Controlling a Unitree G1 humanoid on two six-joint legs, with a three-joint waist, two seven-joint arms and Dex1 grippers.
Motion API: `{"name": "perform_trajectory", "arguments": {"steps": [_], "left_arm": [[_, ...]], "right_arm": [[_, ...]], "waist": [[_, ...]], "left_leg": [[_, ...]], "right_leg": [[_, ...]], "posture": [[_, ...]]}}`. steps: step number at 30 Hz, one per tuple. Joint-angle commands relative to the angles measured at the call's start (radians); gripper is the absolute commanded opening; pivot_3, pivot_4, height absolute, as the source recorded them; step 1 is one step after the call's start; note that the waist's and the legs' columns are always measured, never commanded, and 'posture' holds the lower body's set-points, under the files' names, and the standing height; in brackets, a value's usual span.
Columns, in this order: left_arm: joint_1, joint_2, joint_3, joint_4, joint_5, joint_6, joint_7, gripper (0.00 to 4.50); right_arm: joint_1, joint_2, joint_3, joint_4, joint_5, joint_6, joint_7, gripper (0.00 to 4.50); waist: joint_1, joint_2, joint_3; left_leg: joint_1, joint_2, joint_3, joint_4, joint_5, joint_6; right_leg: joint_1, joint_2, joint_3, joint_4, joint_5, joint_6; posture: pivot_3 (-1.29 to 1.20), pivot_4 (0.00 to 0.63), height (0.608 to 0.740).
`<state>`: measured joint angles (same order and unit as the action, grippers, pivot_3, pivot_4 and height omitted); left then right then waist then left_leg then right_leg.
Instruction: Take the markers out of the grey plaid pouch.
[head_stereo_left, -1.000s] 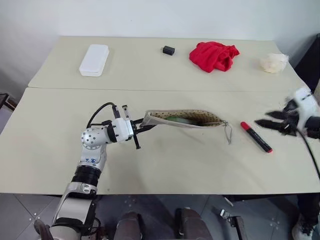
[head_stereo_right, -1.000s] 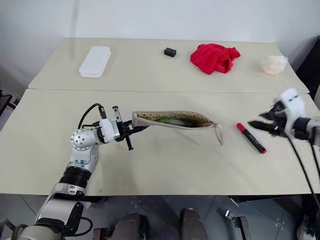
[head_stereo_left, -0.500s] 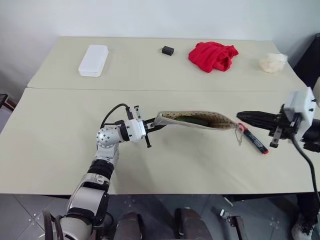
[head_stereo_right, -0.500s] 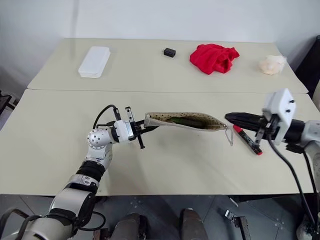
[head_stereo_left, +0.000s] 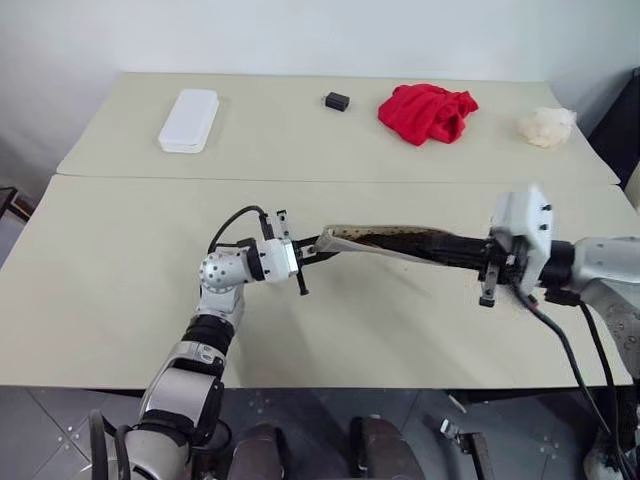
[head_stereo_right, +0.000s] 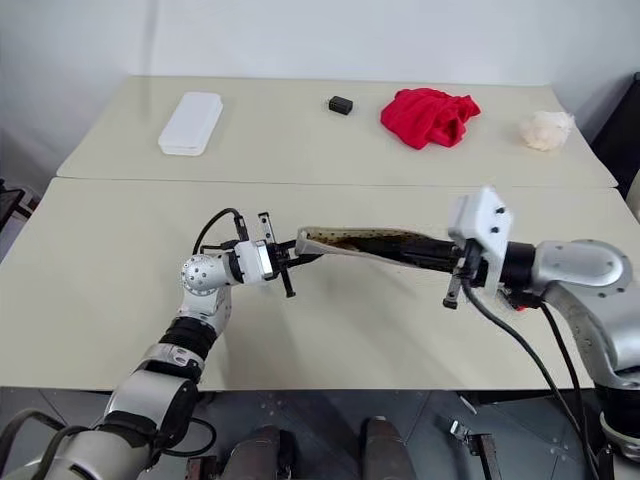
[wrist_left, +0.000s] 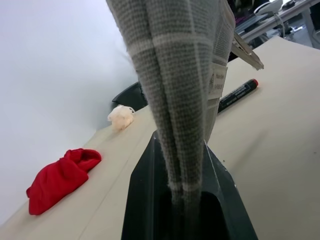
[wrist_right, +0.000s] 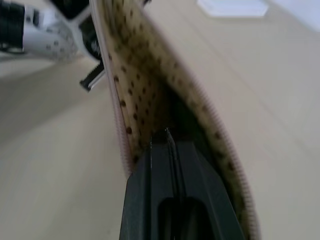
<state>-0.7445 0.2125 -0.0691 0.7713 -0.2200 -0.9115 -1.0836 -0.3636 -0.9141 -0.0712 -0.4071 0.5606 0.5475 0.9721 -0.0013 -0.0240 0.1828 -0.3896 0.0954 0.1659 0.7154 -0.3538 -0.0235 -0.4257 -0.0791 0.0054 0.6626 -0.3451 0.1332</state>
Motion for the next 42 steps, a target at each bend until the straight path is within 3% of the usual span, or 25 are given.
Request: {"name": "perform_trajectory", "arguments": {"steps": [1, 7, 12, 15, 24, 33, 38, 42], "left_arm": [[0.015, 0.001, -0.002, -0.059, -0.025, -0.004, 0.003, 0.00], [0.039, 0.010, -0.001, -0.076, -0.014, -0.002, 0.018, 0.00], [0.064, 0.015, -0.003, -0.091, -0.009, 0.006, 0.034, 0.00], [0.089, 0.017, -0.009, -0.111, -0.009, 0.016, 0.041, 0.00], [0.115, 0.026, -0.025, -0.125, -0.020, 0.045, 0.028, 0.00], [0.118, 0.023, -0.024, -0.140, -0.037, 0.090, 0.018, 0.00], [0.117, 0.024, -0.019, -0.144, -0.037, 0.103, 0.020, 0.00], [0.115, 0.023, -0.016, -0.143, -0.037, 0.108, 0.023, 0.00]], "right_arm": [[-0.029, 0.008, 0.041, -0.023, -0.033, 0.042, -0.039, 0.01], [-0.044, -0.009, 0.172, -0.052, -0.184, 0.028, -0.071, 0.01], [-0.068, 0.057, 0.192, -0.042, -0.238, 0.035, -0.140, 0.01], [-0.067, 0.090, 0.191, -0.062, -0.249, 0.047, -0.165, 0.53], [-0.070, 0.154, 0.259, -0.077, -0.361, 0.004, -0.227, 3.32], [-0.163, 0.351, 0.366, 0.013, -0.549, 0.149, -0.446, 3.32], [-0.149, 0.402, 0.378, 0.013, -0.576, 0.225, -0.480, 3.32], [-0.138, 0.415, 0.416, 0.054, -0.644, 0.175, -0.522, 3.32]], "waist": [[-0.001, 0.000, 0.000], [-0.001, 0.000, 0.000], [-0.001, 0.000, 0.000], [-0.001, 0.000, 0.000], [-0.001, 0.000, 0.000], [-0.004, 0.000, 0.000], [-0.003, 0.000, 0.000], [-0.004, 0.000, 0.000]], "left_leg": [[0.000, 0.000, 0.000, 0.000, 0.000, 0.000], [0.000, 0.000, 0.000, 0.000, 0.000, 0.000], [0.000, 0.000, 0.000, 0.000, 0.000, 0.000], [0.000, 0.000, 0.000, 0.000, 0.000, 0.000], [0.000, 0.000, 0.000, 0.000, 0.000, 0.000], [0.000, 0.000, 0.000, 0.000, 0.000, 0.000], [0.000, 0.000, 0.001, 0.000, 0.000, 0.000], [0.000, 0.000, 0.001, 0.000, 0.000, 0.000]], "right_leg": [[0.000, 0.000, 0.000, 0.000, 0.000, 0.000], [0.000, 0.000, 0.000, 0.000, 0.000, 0.000], [0.000, 0.000, 0.000, 0.000, 0.000, 0.000], [0.000, 0.000, 0.000, 0.000, 0.000, 0.000], [0.000, 0.000, 0.000, 0.000, 0.000, 0.000], [-0.001, 0.000, 0.000, 0.001, 0.000, 0.000], [0.000, 0.000, 0.000, 0.000, 0.000, 0.000], [0.000, 0.000, -0.001, 0.001, 0.000, 0.000]], "posture": [[0.00, 0.150, 0.740], [0.00, 0.150, 0.740], [0.00, 0.150, 0.740], [0.00, 0.150, 0.740], [0.00, 0.150, 0.740], [0.00, 0.150, 0.740], [0.00, 0.150, 0.740], [0.00, 0.150, 0.740]]}}
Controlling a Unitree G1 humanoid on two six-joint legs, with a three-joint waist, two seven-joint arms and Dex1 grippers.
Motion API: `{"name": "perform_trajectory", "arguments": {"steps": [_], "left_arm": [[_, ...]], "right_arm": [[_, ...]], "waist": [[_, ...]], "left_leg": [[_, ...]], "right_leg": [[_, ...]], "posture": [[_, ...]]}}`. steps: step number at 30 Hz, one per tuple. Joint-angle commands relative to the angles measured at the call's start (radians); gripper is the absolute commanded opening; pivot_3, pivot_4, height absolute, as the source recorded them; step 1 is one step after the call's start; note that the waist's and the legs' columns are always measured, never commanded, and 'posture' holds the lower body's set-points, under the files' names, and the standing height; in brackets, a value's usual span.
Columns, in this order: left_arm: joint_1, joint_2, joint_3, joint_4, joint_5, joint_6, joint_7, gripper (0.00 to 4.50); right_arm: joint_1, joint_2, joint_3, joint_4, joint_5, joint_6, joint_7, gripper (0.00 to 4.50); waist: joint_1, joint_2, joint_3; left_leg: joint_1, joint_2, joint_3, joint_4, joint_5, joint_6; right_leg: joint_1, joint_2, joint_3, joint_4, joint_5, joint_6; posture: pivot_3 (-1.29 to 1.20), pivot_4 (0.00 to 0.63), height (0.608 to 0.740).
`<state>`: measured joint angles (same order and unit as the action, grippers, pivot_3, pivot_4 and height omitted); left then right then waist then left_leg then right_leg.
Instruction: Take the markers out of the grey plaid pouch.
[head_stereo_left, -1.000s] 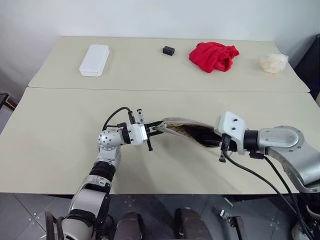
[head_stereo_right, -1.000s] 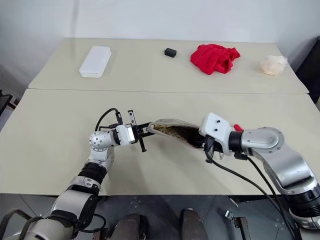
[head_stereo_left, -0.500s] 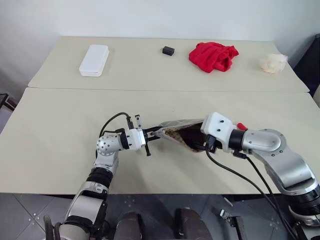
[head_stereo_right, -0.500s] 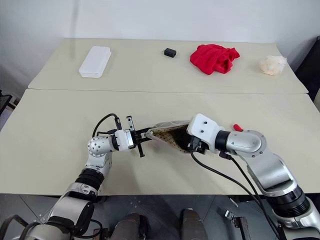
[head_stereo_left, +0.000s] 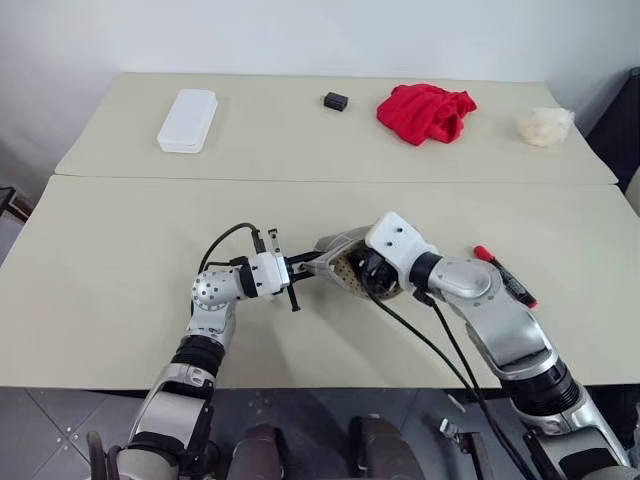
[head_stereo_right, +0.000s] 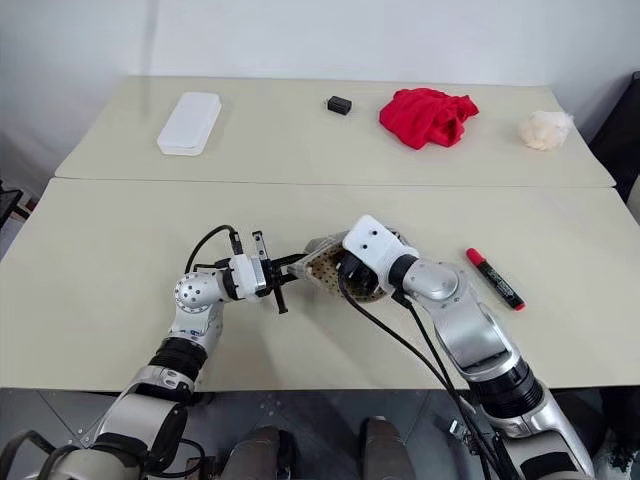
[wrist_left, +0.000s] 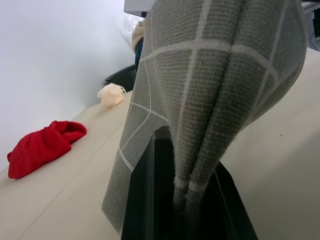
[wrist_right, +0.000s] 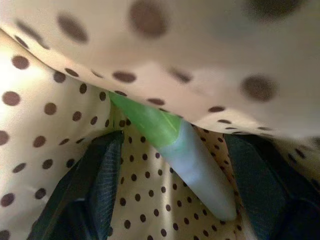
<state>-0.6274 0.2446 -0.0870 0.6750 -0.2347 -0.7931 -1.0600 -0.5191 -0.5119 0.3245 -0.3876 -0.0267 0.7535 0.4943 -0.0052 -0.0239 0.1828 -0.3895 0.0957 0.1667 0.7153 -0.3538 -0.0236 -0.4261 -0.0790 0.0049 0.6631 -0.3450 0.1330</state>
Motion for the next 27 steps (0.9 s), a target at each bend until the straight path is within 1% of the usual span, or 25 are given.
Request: {"name": "perform_trajectory", "arguments": {"steps": [1, 2, 3, 6, 7, 9, 12, 14, 16, 19, 21, 23, 25, 27], "left_arm": [[-0.002, -0.010, 0.002, -0.048, -0.022, -0.010, 0.001, 0.00], [-0.002, -0.011, 0.003, -0.048, -0.023, -0.009, 0.003, 0.00], [-0.001, -0.011, 0.003, -0.048, -0.022, -0.009, 0.004, 0.00], [0.000, -0.011, 0.004, -0.049, -0.021, -0.008, 0.006, 0.00], [-0.001, -0.010, 0.005, -0.049, -0.022, -0.007, 0.006, 0.00], [-0.002, -0.009, 0.007, -0.052, -0.023, -0.002, 0.008, 0.00], [-0.003, -0.004, 0.011, -0.056, -0.024, 0.004, 0.010, 0.00], [-0.005, -0.001, 0.014, -0.056, -0.024, 0.006, 0.010, 0.00], [-0.005, 0.005, 0.018, -0.055, -0.024, 0.007, 0.011, 0.00], [-0.005, 0.011, 0.024, -0.056, -0.023, 0.010, 0.011, 0.00], [-0.006, 0.016, 0.028, -0.055, -0.025, 0.010, 0.007, 0.00], [-0.008, 0.019, 0.029, -0.054, -0.026, 0.010, 0.006, 0.00], [-0.011, 0.026, 0.034, -0.046, -0.026, 0.008, 0.008, 0.00], [-0.012, 0.030, 0.038, -0.039, -0.023, 0.005, 0.012, 0.00]], "right_arm": [[0.021, 0.024, 0.016, 0.044, -0.069, -0.046, -0.064, 2.96], [0.023, 0.024, 0.024, 0.045, -0.069, -0.051, -0.053, 2.79], [0.024, 0.032, 0.023, 0.048, -0.073, -0.060, -0.057, 2.50], [0.020, 0.033, 0.031, 0.048, -0.083, -0.102, -0.040, 1.55], [0.020, 0.031, 0.030, 0.047, -0.083, -0.121, -0.031, 1.14], [0.022, 0.027, 0.025, 0.046, -0.089, -0.134, -0.020, 0.69], [0.030, 0.006, 0.004, 0.038, -0.079, -0.184, 0.024, 0.63], [0.037, -0.009, -0.023, 0.023, -0.044, -0.238, 0.070, 0.61], [0.048, -0.035, -0.088, 0.006, 0.032, -0.342, 0.149, 0.59], [0.079, -0.083, -0.196, -0.024, 0.213, -0.489, 0.338, 0.59], [0.096, -0.119, -0.287, -0.042, 0.348, -0.495, 0.443, 0.59], [0.096, -0.139, -0.343, -0.040, 0.416, -0.480, 0.475, 0.59], [0.103, -0.193, -0.402, -0.067, 0.519, -0.438, 0.548, 0.59], [0.084, -0.225, -0.459, -0.087, 0.610, -0.383, 0.556, 0.59]], "waist": [[0.000, 0.000, 0.000], [0.000, 0.000, 0.000], [0.000, 0.000, 0.000], [0.000, 0.000, 0.000], [0.000, 0.000, 0.000], [-0.001, 0.000, 0.000], [-0.001, 0.000, 0.000], [-0.001, 0.000, 0.000], [0.001, -0.001, 0.000], [0.002, -0.001, 0.000], [0.003, -0.001, 0.000], [0.003, -0.001, 0.000], [0.003, -0.001, 0.000], [0.003, -0.001, 0.000]], "left_leg": [[0.000, 0.000, 0.000, 0.000, 0.000, 0.000], [0.000, 0.000, 0.000, 0.000, 0.000, 0.000], [0.000, 0.000, 0.000, 0.000, 0.000, 0.000], [0.000, 0.000, 0.000, 0.000, 0.000, 0.000], [0.000, 0.000, 0.000, 0.000, 0.000, 0.000], [0.000, 0.000, 0.000, 0.000, 0.000, 0.000], [0.000, 0.000, 0.000, 0.000, 0.000, 0.000], [0.000, 0.000, 0.000, 0.000, 0.000, 0.000], [0.000, 0.000, 0.000, 0.000, 0.000, 0.000], [0.000, 0.000, 0.000, 0.000, 0.000, 0.000], [0.000, 0.000, 0.000, -0.001, 0.000, 0.000], [0.000, 0.000, 0.000, -0.001, 0.000, 0.000], [0.000, 0.000, 0.000, 0.000, 0.000, 0.000], [0.000, 0.000, 0.000, 0.000, 0.000, 0.000]], "right_leg": [[0.000, 0.000, 0.000, 0.000, 0.000, 0.000], [0.000, 0.000, 0.000, 0.000, 0.000, 0.000], [0.000, 0.000, 0.000, 0.000, 0.000, 0.000], [0.000, 0.000, 0.000, 0.000, 0.000, 0.000], [0.000, 0.000, 0.000, 0.000, 0.000, 0.000], [0.000, 0.000, 0.000, 0.000, 0.000, 0.000], [0.000, 0.000, 0.000, 0.000, 0.000, 0.000], [0.000, 0.000, 0.000, 0.000, 0.000, 0.000], [0.000, 0.000, 0.000, 0.000, 0.000, 0.000], [0.000, 0.000, 0.000, -0.001, 0.000, 0.000], [0.001, 0.000, 0.000, -0.001, 0.000, 0.000], [0.001, 0.000, 0.000, -0.002, 0.000, 0.000], [0.001, 0.000, 0.000, -0.001, 0.000, 0.000], [0.001, 0.000, 0.000, -0.001, 0.000, 0.000]], "posture": [[0.00, 0.150, 0.740], [0.00, 0.150, 0.740], [0.00, 0.150, 0.740], [0.00, 0.150, 0.740], [0.00, 0.150, 0.740], [0.00, 0.150, 0.740], [0.00, 0.150, 0.740], [0.00, 0.150, 0.740], [0.00, 0.150, 0.740], [0.00, 0.150, 0.740], [0.00, 0.150, 0.740], [0.00, 0.150, 0.740], [0.00, 0.150, 0.740], [0.00, 0.150, 0.740]]}}
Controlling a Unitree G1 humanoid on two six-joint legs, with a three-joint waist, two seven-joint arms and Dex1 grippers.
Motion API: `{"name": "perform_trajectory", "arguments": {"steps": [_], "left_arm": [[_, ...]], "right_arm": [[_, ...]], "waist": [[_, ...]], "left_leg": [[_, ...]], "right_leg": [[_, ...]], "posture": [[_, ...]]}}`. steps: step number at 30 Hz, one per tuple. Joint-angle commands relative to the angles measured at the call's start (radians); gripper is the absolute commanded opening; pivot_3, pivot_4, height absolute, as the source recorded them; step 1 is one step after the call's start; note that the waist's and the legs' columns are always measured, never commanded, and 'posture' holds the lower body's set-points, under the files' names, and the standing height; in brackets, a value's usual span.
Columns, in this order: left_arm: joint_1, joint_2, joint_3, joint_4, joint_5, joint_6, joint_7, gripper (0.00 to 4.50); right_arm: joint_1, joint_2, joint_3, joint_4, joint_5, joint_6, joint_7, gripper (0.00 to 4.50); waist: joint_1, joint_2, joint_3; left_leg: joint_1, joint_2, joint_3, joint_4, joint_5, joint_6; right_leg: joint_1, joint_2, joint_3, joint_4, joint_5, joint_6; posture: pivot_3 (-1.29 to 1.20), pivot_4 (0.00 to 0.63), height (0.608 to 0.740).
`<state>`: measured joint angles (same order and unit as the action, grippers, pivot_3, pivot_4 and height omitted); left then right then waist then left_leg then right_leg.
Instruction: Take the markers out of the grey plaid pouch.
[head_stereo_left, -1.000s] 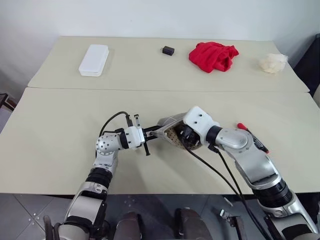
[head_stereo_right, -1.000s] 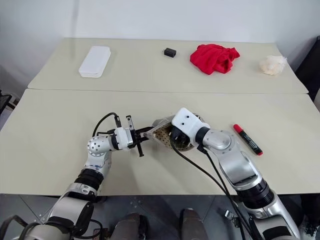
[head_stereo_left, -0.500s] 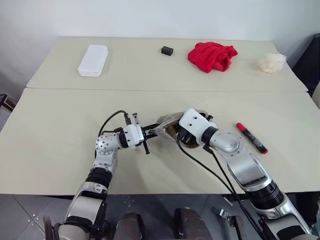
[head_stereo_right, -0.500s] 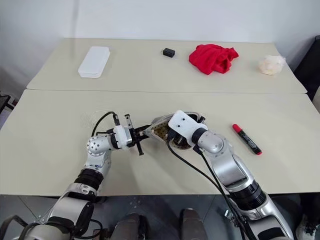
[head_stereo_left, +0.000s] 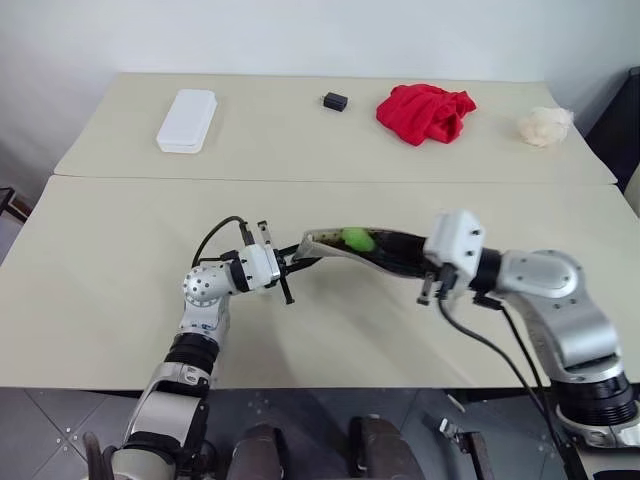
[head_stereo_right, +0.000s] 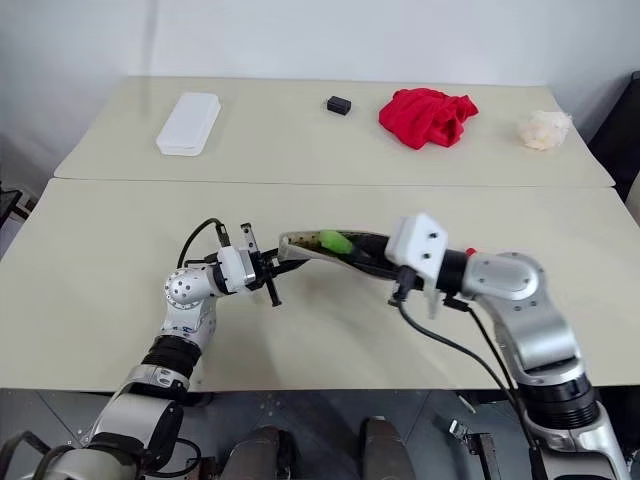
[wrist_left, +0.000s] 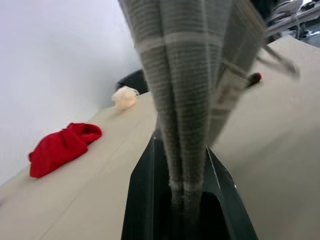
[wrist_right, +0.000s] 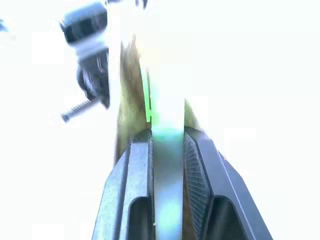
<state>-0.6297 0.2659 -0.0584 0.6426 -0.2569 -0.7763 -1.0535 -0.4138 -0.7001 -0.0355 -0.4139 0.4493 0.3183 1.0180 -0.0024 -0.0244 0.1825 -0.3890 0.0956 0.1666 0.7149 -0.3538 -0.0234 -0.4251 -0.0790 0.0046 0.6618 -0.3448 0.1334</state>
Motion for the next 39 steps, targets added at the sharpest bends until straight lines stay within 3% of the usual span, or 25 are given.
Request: {"name": "perform_trajectory", "arguments": {"steps": [1, 8, 12, 16, 21, 24, 33, 34, 39], "left_arm": [[-0.009, 0.009, 0.009, -0.006, -0.001, -0.013, 0.006, 0.00], [-0.005, 0.011, 0.002, -0.007, -0.002, -0.002, 0.000, 0.00], [-0.001, 0.019, 0.004, -0.012, -0.017, 0.010, -0.023, 0.00], [0.021, 0.030, 0.003, -0.018, -0.041, 0.034, -0.067, 0.00], [0.042, 0.041, 0.011, -0.061, -0.061, 0.089, -0.087, 0.00], [0.048, 0.040, 0.016, -0.078, -0.063, 0.104, -0.088, 0.00], [0.058, 0.057, 0.025, -0.147, -0.082, 0.176, -0.085, 0.00], [0.055, 0.064, 0.034, -0.155, -0.090, 0.198, -0.080, 0.00], [0.088, 0.173, 0.082, -0.329, -0.203, 0.607, -0.039, 0.00]], "right_arm": [[-0.038, -0.041, -0.119, -0.068, 0.169, 0.071, 0.020, 0.59], [-0.105, -0.098, -0.260, -0.057, 0.407, 0.276, -0.085, 0.59], [-0.161, -0.317, -0.337, 0.167, 0.496, 0.613, -0.150, 0.59], [-0.140, -0.424, -0.352, 0.330, 0.528, 0.797, -0.143, 0.59], [-0.008, -0.471, -0.206, 0.284, 0.417, 0.909, -0.205, 0.59], [0.014, -0.401, -0.180, 0.294, 0.378, 0.943, -0.297, 0.59], [0.092, -0.361, -0.098, 0.280, 0.174, 0.758, -0.342, 0.59], [0.097, -0.366, -0.104, 0.286, 0.175, 0.750, -0.320, 1.23], [0.157, -0.329, -0.278, 0.251, 0.195, 0.452, -0.134, 2.69]], "waist": [[0.000, 0.000, 0.000], [0.001, 0.000, 0.000], [0.006, 0.000, 0.000], [0.003, 0.000, 0.000], [-0.003, 0.000, 0.000], [-0.002, 0.000, 0.000], [0.001, 0.000, 0.000], [0.001, 0.000, 0.000], [-0.001, 0.000, 0.000]], "left_leg": [[0.000, 0.000, 0.000, 0.000, 0.000, 0.000], [0.000, 0.000, -0.001, 0.000, 0.000, 0.000], [0.000, 0.000, -0.001, 0.001, 0.000, 0.001], [0.000, 0.000, -0.001, 0.000, -0.001, 0.002], [0.000, 0.001, 0.000, -0.001, -0.001, 0.002], [-0.001, 0.001, 0.001, 0.000, -0.001, 0.002], [-0.001, 0.001, 0.001, 0.001, -0.001, 0.002], [-0.001, 0.001, 0.001, 0.001, -0.001, 0.002], [-0.001, 0.001, 0.001, 0.000, -0.001, 0.002]], "right_leg": [[0.000, 0.000, 0.000, 0.000, 0.000, 0.000], [0.000, 0.000, 0.000, 0.000, 0.000, 0.000], [0.000, -0.001, 0.000, 0.000, 0.001, -0.001], [0.000, -0.001, 0.000, -0.001, 0.001, -0.001], [-0.001, 0.000, 0.001, -0.001, 0.001, -0.001], [-0.002, -0.001, 0.001, -0.001, 0.001, -0.001], [-0.002, -0.001, 0.001, -0.001, 0.002, 0.000], [-0.002, -0.001, 0.001, -0.001, 0.002, 0.000], [-0.002, 0.000, 0.001, -0.001, 0.002, 0.000]], "posture": [[0.00, 0.150, 0.740], [0.00, 0.150, 0.740], [0.00, 0.150, 0.740], [0.00, 0.150, 0.740], [0.00, 0.150, 0.740], [0.00, 0.150, 0.740], [0.00, 0.150, 0.740], [0.00, 0.150, 0.740], [0.00, 0.150, 0.740]]}}
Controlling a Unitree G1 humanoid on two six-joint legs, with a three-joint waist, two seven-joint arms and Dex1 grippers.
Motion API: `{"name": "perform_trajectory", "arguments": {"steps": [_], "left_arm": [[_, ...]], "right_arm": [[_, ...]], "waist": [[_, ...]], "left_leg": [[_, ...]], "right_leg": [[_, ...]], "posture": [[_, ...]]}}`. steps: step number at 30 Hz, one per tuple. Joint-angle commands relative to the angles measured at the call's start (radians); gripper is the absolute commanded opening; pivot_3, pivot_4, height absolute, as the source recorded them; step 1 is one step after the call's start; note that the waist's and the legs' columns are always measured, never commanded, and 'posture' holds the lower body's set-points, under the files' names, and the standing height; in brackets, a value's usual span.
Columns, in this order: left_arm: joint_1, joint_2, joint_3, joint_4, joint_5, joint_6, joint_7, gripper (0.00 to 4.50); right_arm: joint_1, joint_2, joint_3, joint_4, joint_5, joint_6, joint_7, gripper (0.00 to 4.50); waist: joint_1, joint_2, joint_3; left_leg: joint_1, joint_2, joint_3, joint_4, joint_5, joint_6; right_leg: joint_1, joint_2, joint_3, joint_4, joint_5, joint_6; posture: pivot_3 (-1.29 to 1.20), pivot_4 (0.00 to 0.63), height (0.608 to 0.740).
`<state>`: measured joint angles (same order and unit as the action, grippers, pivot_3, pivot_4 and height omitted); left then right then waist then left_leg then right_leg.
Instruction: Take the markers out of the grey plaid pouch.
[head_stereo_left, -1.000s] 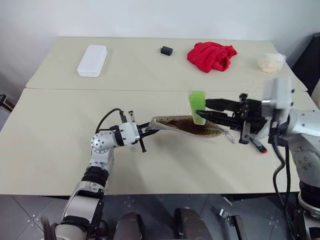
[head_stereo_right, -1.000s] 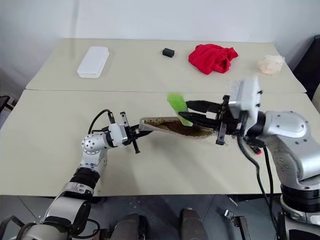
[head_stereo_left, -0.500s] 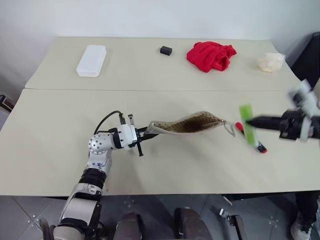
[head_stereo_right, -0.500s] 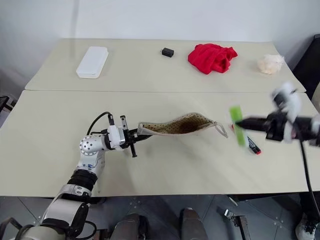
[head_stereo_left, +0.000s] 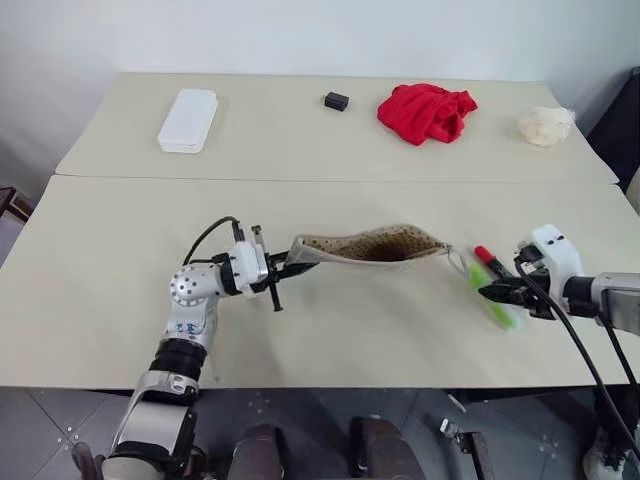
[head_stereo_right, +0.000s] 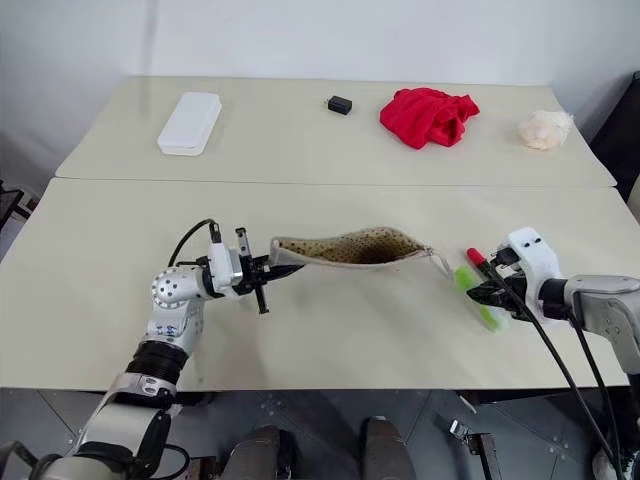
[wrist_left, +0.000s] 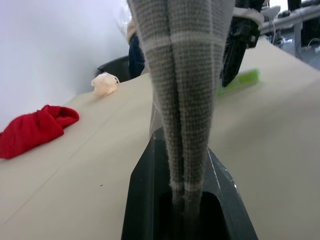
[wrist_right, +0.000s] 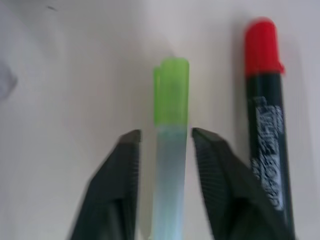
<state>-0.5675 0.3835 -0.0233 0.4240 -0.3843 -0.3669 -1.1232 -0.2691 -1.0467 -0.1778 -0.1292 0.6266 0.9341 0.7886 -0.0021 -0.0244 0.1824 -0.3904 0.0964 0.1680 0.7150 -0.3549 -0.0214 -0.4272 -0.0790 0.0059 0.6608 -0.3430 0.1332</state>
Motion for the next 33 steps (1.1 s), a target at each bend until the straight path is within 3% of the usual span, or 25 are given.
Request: {"name": "perform_trajectory", "arguments": {"steps": [1, 5, 6, 13, 17, 19, 22, 26, 29, 31, 33], "left_arm": [[0.042, 0.085, 0.060, -0.150, -0.114, 0.313, 0.045, 0.00], [0.083, 0.186, 0.123, -0.245, -0.211, 0.791, 0.233, 0.00], [0.086, 0.192, 0.163, -0.256, -0.249, 0.880, 0.291, 0.00], [0.088, 0.234, 0.322, -0.328, -0.385, 1.333, 0.534, 0.00], [0.087, 0.259, 0.332, -0.352, -0.340, 1.385, 0.613, 0.99], [0.086, 0.283, 0.321, -0.353, -0.321, 1.382, 0.608, 1.62], [0.104, 0.408, 0.204, -0.346, -0.162, 1.274, 0.558, 2.54], [0.061, 0.522, 0.152, -0.290, -0.058, 1.161, 0.483, 3.77], [0.079, 0.698, -0.018, -0.232, 0.155, 0.958, 0.343, 3.92], [0.095, 0.694, 0.040, -0.113, 0.131, 0.802, 0.271, 3.92], [0.138, 0.655, 0.143, -0.011, 0.076, 0.491, 0.142, 4.10]], "right_arm": [[0.029, 0.021, -0.158, -0.027, 0.013, -0.185, 0.103, 2.99], [0.078, 0.135, -0.238, -0.042, 0.000, -0.399, 0.146, 4.36], [0.091, 0.162, -0.237, -0.066, -0.003, -0.431, 0.147, 4.47], [0.110, 0.290, -0.182, -0.171, 0.031, -0.427, 0.097, 4.47], [0.124, 0.318, -0.151, -0.192, 0.017, -0.431, 0.087, 4.50], [0.126, 0.325, -0.138, -0.196, 0.013, -0.438, 0.085, 4.50], [0.124, 0.334, -0.130, -0.204, 0.024, -0.431, 0.083, 4.50], [0.122, 0.332, -0.130, -0.203, 0.033, -0.429, 0.090, 4.50], [0.119, 0.327, -0.129, -0.198, 0.038, -0.427, 0.100, 4.50], [0.116, 0.326, -0.127, -0.199, 0.048, -0.428, 0.113, 4.50], [0.106, 0.329, -0.123, -0.198, 0.046, -0.449, 0.132, 4.50]], "waist": [[-0.004, 0.000, 0.000], [-0.003, 0.000, 0.000], [-0.003, 0.000, 0.000], [-0.002, 0.000, 0.000], [-0.001, 0.000, 0.000], [-0.001, 0.000, 0.000], [-0.003, 0.000, 0.000], [-0.003, 0.000, 0.000], [-0.002, 0.000, 0.000], [-0.002, 0.000, 0.000], [-0.001, 0.001, 0.000]], "left_leg": [[0.000, 0.000, 0.000, 0.000, 0.000, 0.000], [0.002, 0.001, -0.001, 0.000, 0.000, 0.000], [0.002, 0.001, -0.001, 0.000, 0.000, 0.000], [0.002, 0.001, -0.001, 0.001, 0.000, 0.000], [0.002, 0.000, -0.001, 0.001, 0.000, -0.001], [0.002, 0.000, -0.001, 0.001, 0.000, -0.001], [0.003, 0.000, 0.000, 0.000, 0.001, -0.002], [0.004, 0.000, 0.001, -0.001, 0.001, -0.003], [0.004, 0.000, 0.002, -0.002, 0.001, -0.003], [0.004, 0.000, 0.004, -0.005, 0.001, -0.003], [0.005, 0.001, 0.006, -0.006, 0.001, -0.003]], "right_leg": [[0.000, 0.000, 0.000, 0.000, 0.000, 0.000], [0.002, 0.001, 0.000, 0.000, 0.000, 0.000], [0.002, 0.001, 0.000, 0.000, 0.000, 0.000], [0.002, 0.001, 0.000, 0.002, 0.000, 0.000], [0.002, 0.001, 0.000, 0.001, 0.000, 0.000], [0.002, 0.001, 0.000, 0.001, 0.000, 0.000], [0.002, 0.001, 0.000, 0.001, 0.000, -0.001], [0.001, 0.001, 0.000, 0.001, -0.001, -0.002], [0.001, 0.001, 0.000, 0.000, -0.001, -0.002], [0.000, 0.001, 0.000, -0.001, -0.001, -0.002], [-0.001, 0.001, 0.000, 0.000, -0.001, -0.003]], "posture": [[0.00, 0.150, 0.740], [0.00, 0.150, 0.740], [0.00, 0.150, 0.740], [0.00, 0.150, 0.740], [0.00, 0.150, 0.740], [0.00, 0.150, 0.740], [0.00, 0.150, 0.740], [0.00, 0.150, 0.740], [0.00, 0.150, 0.740], [0.00, 0.150, 0.740], [0.00, 0.150, 0.740]]}}
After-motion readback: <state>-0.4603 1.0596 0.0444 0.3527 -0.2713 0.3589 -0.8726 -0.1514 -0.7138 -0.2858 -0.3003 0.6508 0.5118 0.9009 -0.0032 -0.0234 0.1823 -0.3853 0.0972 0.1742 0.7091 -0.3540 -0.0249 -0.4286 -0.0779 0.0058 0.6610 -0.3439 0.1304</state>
